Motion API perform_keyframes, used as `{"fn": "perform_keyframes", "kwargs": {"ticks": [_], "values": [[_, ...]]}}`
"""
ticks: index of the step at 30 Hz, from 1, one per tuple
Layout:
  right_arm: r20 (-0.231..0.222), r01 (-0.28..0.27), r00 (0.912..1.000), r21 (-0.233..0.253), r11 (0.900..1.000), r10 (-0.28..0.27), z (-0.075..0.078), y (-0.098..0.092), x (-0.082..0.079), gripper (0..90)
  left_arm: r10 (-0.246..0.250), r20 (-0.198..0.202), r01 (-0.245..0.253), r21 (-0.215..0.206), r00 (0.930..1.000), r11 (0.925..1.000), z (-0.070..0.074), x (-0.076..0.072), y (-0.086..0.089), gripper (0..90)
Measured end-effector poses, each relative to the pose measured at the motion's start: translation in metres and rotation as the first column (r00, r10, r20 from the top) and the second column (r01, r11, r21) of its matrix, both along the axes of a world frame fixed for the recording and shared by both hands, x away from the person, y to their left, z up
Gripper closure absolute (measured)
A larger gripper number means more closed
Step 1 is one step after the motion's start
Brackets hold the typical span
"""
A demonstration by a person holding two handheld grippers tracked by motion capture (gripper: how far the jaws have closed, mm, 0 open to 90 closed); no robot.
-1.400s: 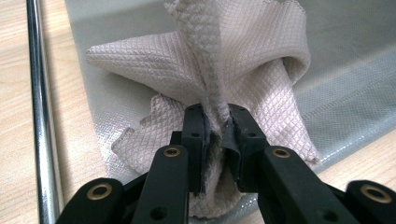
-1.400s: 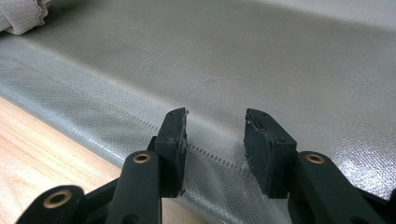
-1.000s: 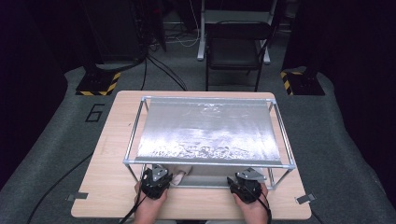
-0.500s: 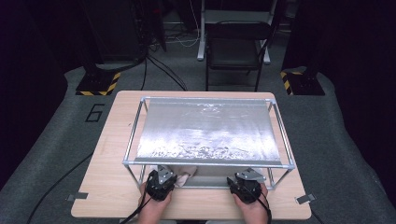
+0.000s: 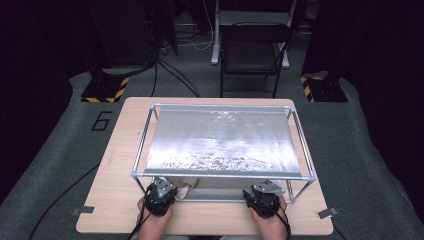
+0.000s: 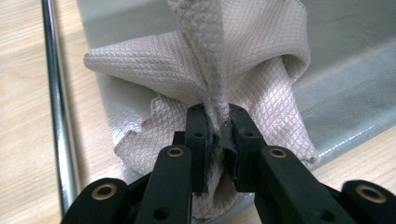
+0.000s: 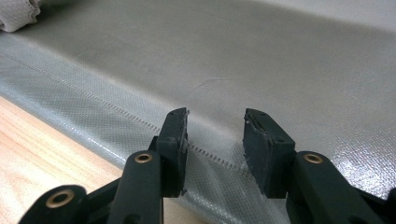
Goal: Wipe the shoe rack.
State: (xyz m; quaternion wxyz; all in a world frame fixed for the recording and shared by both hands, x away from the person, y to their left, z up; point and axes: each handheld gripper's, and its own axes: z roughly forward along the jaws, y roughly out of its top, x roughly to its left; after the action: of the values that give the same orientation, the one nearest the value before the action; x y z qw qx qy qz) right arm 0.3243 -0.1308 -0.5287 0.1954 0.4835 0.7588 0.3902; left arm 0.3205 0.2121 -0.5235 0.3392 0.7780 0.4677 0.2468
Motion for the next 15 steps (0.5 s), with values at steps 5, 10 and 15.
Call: {"fn": "perform_keyframes", "kwargs": {"ticks": [5, 10, 15], "values": [[-0.001, -0.002, 1.0000, 0.000, 1.000, 0.002, 0.0001, 0.0000, -0.0002, 60.3, 0.011, -0.002, -0.011, 0.009, 0.9999, 0.9999, 0.0005, -0.0006, 0.0032, 80.0], [-0.001, -0.003, 1.0000, -0.001, 1.000, 0.003, 0.0000, 0.0000, -0.0001, 60.3, 0.028, 0.002, -0.028, 0.053, 0.9996, 0.9982, 0.0020, -0.0004, 0.0060, 80.0], [-0.001, -0.002, 1.0000, 0.001, 1.000, 0.002, 0.0000, 0.0000, -0.0001, 60.4, 0.031, 0.005, -0.031, 0.049, 0.9995, 0.9983, 0.0018, 0.0004, 0.0075, 80.7]]}}
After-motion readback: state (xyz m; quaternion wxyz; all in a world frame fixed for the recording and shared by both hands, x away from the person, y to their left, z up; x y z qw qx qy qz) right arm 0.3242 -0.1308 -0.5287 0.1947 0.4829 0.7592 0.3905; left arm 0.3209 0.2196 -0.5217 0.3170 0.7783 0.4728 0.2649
